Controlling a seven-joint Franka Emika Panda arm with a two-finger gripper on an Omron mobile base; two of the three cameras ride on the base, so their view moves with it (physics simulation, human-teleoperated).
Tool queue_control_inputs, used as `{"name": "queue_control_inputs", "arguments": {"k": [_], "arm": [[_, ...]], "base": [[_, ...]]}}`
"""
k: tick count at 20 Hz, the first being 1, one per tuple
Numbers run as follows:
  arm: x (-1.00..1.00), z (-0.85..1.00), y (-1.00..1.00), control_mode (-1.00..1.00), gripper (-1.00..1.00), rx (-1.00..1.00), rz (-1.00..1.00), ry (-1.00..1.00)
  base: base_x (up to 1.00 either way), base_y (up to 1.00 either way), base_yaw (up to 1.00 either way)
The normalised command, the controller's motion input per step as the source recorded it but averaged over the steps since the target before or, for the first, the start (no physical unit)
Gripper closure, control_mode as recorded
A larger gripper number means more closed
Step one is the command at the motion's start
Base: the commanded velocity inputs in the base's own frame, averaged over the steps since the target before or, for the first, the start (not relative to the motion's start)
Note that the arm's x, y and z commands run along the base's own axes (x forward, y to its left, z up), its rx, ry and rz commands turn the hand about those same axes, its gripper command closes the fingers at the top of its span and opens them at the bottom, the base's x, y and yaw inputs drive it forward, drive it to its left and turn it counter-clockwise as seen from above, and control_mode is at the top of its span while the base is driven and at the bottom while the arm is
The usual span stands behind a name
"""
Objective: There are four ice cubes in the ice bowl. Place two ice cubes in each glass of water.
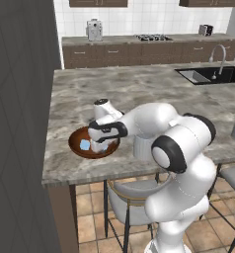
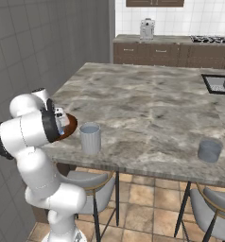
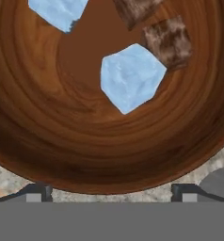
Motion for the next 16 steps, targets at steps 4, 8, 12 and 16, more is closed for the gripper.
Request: {"name": "queue_control_inputs", "arguments": {"k": [4,8,12,16], "arm": [[0.53,-0.18,0.15,-1.00,-1.00,0.00,0.00,0.00],[0.41,-0.24,0.14,-1.00,-1.00,0.00,0.00,0.00],[0.41,-0.31,0.03,-1.00,-1.00,0.00,0.00,0.00],[0.38,-0.27,0.00,-1.00,-1.00,0.00,0.00,0.00]], "base": [[0.00,0.00,0.00],[0.00,0.00,0.00],[0.00,0.00,0.00],[0.00,0.00,0.00]]}}
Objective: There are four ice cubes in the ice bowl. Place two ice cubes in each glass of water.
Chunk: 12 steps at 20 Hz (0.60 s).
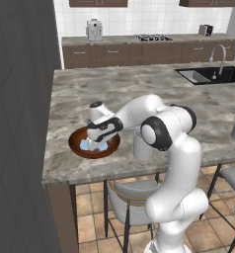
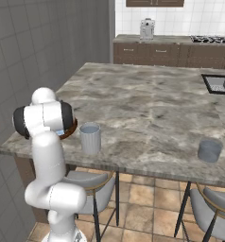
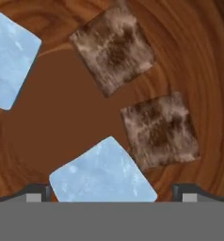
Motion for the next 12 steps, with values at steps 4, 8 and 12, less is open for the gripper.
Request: {"name": "queue_control_inputs", "arguments": {"k": [4,8,12], "arm": [[0.03,-0.28,0.00,-1.00,-1.00,0.00,-0.03,0.00],[0.00,-0.33,0.00,-1.00,-1.00,0.00,-0.05,0.00],[0.00,-0.34,0.00,-1.00,1.00,0.00,-0.06,0.00]], "base": [[0.00,0.00,0.00],[0.00,0.00,0.00],[0.00,0.00,0.00]]}}
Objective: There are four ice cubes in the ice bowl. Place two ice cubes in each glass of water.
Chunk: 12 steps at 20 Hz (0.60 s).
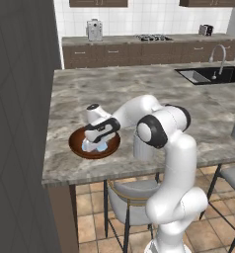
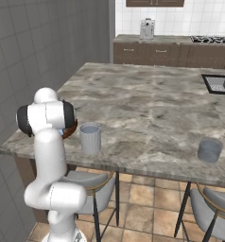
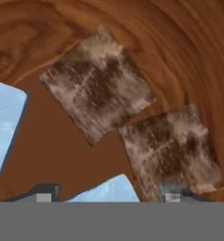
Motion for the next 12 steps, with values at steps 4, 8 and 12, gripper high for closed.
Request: {"name": "queue_control_inputs", "arguments": {"k": [4,8,12], "arm": [[0.00,-0.33,0.00,-1.00,1.00,0.00,-0.08,0.00],[0.00,-0.05,-0.02,-1.00,1.00,0.00,-0.12,-0.01],[-0.03,0.05,-0.03,-1.00,1.00,0.00,-0.19,-0.07]], "base": [[0.00,0.00,0.00],[0.00,0.00,0.00],[0.00,0.00,0.00]]}}
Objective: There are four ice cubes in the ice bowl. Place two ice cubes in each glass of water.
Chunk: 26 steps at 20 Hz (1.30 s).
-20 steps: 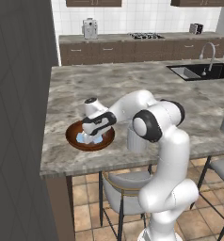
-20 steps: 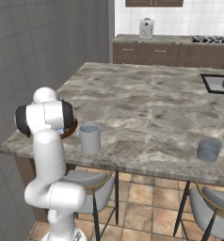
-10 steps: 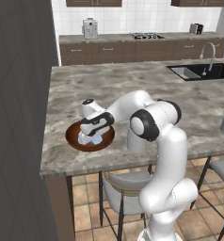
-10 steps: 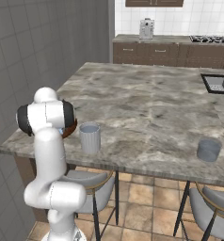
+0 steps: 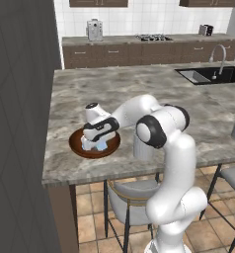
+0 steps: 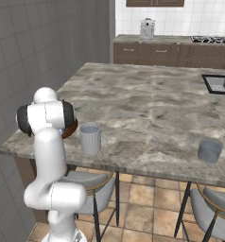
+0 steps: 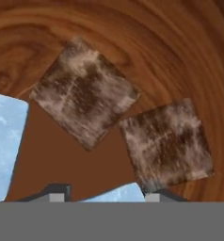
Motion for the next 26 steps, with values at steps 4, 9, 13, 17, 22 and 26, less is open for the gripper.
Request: {"name": "queue_control_inputs", "arguments": {"k": [4,9,13,17,22,26], "arm": [[0.00,0.45,0.00,-1.00,1.00,0.01,-0.20,-0.12],[-0.25,0.77,-0.15,-1.00,1.00,0.05,-0.23,-0.11],[-0.49,0.71,-0.66,-1.00,1.00,0.10,-0.29,-0.04],[-0.62,0.63,-0.88,-1.00,1.00,0.13,-0.25,0.00],[-0.83,0.68,-0.85,-1.00,1.00,0.15,-0.26,-0.05],[-0.62,0.81,-0.62,-1.00,1.00,0.09,-0.22,-0.03]], "base": [[0.00,0.00,0.00],[0.00,0.00,0.00],[0.00,0.00,0.00],[0.00,0.00,0.00],[0.00,0.00,0.00],[0.00,0.00,0.00]]}}
